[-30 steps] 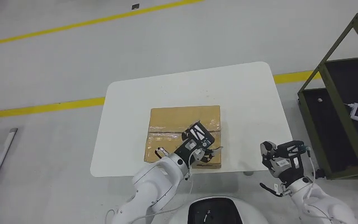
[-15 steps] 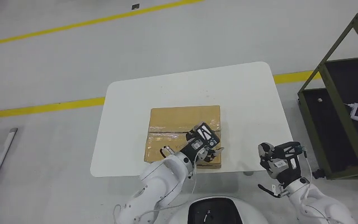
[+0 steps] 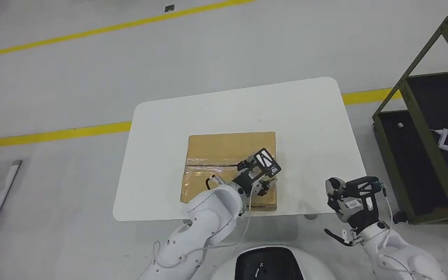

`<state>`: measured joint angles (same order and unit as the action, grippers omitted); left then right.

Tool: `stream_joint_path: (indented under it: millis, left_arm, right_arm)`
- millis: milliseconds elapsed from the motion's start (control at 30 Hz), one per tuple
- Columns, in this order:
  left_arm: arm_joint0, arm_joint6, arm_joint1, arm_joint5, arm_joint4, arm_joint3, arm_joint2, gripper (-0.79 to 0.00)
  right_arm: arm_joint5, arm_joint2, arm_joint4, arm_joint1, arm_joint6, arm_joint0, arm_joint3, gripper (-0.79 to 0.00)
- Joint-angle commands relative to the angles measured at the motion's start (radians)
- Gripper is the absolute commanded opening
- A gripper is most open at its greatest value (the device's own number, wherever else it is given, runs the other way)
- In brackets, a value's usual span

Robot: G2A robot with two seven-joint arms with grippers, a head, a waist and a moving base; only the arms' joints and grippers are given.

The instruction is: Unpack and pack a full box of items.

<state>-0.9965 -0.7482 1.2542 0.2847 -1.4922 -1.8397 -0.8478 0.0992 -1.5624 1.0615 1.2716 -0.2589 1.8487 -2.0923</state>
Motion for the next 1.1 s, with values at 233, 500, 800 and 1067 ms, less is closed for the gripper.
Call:
stream_joint_path:
  millis: [233, 500, 800, 1067]
  left_arm:
    - [0.012, -0.023, 0.01, 0.012, -0.045, 0.013, 0.012, -0.329]
    - [0.014, -0.019, 0.016, 0.017, -0.091, 0.013, 0.014, -0.517]
    - [-0.005, -0.011, 0.019, 0.025, -0.119, 0.005, -0.002, -0.785]
    - [-0.016, -0.014, 0.029, 0.025, -0.068, -0.029, -0.006, 0.0]
  right_arm:
    - [0.0, 0.007, 0.001, -0.001, -0.005, -0.006, -0.001, -0.785]
    - [-0.002, 0.012, 0.001, -0.003, -0.007, -0.011, 0.0, -0.785]
    - [-0.002, 0.019, 0.002, -0.004, -0.01, -0.017, 0.004, -0.785]
    - [-0.005, 0.016, 0.001, -0.006, -0.007, -0.011, 0.0, -0.785]
